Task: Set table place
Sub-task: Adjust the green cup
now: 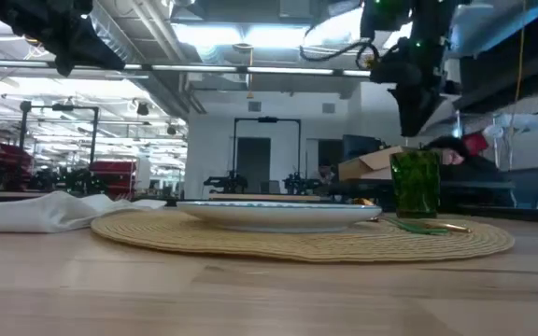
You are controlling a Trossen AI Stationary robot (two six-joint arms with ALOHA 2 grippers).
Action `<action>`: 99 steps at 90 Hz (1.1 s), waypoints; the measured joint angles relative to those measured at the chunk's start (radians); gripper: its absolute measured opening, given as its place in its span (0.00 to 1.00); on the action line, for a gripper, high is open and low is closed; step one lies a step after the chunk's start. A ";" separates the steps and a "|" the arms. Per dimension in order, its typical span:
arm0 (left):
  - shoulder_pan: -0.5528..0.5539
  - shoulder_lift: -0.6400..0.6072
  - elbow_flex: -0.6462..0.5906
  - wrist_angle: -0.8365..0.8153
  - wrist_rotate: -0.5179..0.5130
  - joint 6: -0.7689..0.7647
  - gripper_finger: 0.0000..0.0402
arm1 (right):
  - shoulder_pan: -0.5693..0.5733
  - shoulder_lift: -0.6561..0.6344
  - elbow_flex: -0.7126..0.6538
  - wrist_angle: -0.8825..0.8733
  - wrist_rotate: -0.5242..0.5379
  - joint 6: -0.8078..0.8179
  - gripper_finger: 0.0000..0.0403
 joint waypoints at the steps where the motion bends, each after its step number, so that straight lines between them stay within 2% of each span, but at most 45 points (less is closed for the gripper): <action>1: 0.000 0.000 0.000 0.000 0.000 0.000 0.00 | -0.004 0.000 0.000 -0.002 0.000 -0.002 0.17; 23: 0.000 0.000 0.000 0.000 0.000 0.002 0.00 | -0.077 0.001 0.000 -0.042 -0.015 -0.087 0.17; 47: 0.000 0.000 0.000 0.000 0.000 0.001 0.00 | -0.119 0.008 0.000 -0.039 -0.025 -0.148 0.30; 61: 0.000 0.000 0.000 0.000 0.000 0.001 0.00 | -0.125 0.041 0.000 -0.030 -0.055 -0.191 0.32; 79: 0.000 0.000 0.000 -0.001 0.000 0.001 0.00 | -0.124 0.076 -0.004 -0.019 -0.059 -0.225 0.25; 99: 0.000 0.000 0.000 -0.002 0.000 0.000 0.00 | -0.124 0.080 -0.027 -0.021 -0.054 -0.240 0.08</action>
